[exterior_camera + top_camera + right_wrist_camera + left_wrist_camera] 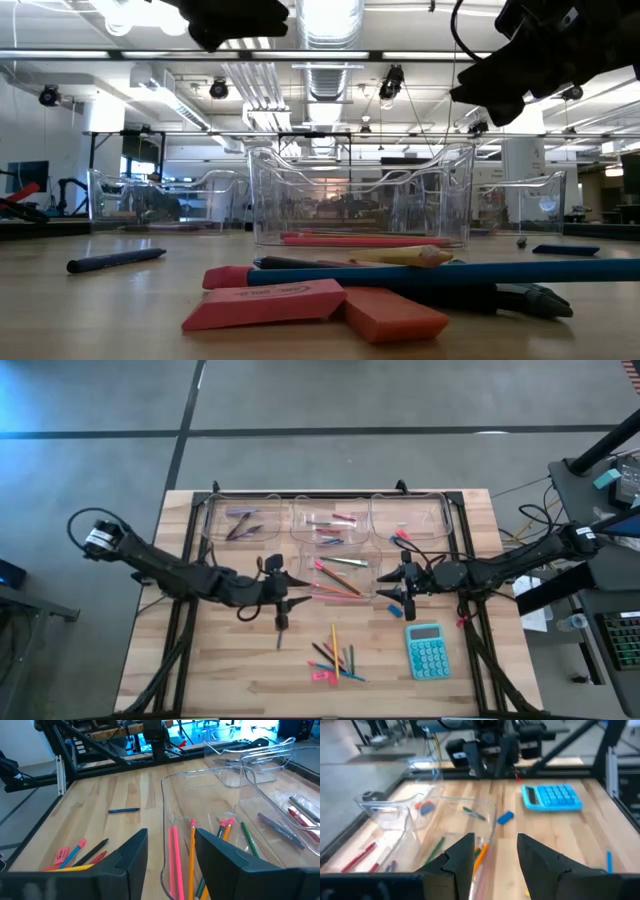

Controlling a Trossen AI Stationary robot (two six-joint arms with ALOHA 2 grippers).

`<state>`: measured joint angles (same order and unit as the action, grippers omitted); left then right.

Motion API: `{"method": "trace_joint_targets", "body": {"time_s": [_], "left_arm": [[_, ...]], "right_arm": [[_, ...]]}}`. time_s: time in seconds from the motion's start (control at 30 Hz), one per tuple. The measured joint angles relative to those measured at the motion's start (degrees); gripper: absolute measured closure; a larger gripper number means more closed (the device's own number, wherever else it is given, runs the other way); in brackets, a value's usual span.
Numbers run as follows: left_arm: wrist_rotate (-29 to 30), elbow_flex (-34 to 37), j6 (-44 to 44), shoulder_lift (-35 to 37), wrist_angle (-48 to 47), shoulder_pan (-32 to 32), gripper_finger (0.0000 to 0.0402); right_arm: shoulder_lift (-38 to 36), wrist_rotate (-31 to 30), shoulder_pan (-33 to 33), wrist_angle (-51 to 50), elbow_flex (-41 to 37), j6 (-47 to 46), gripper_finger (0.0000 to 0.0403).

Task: Sort crayons/erasers/pens/pencils in bins
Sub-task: Put the blue crayon into the top middle transparent bin

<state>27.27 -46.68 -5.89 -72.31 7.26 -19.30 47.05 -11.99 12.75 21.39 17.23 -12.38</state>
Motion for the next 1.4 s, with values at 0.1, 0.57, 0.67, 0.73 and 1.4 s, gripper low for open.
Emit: {"method": "trace_joint_targets", "body": {"time_s": [0.1, 0.57, 0.67, 0.73, 1.4], "left_arm": [[0.0, -2.1, -3.1, 0.1, -6.2, -1.8, 0.0268], [-0.1, -1.8, -37.5, -2.5, -30.2, -13.9, 0.0268], [-0.1, -0.6, -42.9, -5.0, -30.3, -15.1, 0.0268], [-0.9, 0.0, -46.2, -6.9, -30.3, -15.4, 0.0268], [-5.4, -0.2, -60.2, -16.9, -28.7, -15.1, 0.0268]], "right_arm": [[0.1, 0.0, 0.0, -0.2, 0.0, -0.1, 0.025], [1.8, -5.0, 0.0, 0.4, -0.1, -4.6, 0.025], [1.8, -5.0, 0.0, 0.7, -0.1, -4.6, 0.025], [1.8, -5.0, 0.0, 0.6, -0.1, -4.6, 0.025], [1.8, -5.0, 0.0, 0.6, 0.0, -4.3, 0.025]]}}
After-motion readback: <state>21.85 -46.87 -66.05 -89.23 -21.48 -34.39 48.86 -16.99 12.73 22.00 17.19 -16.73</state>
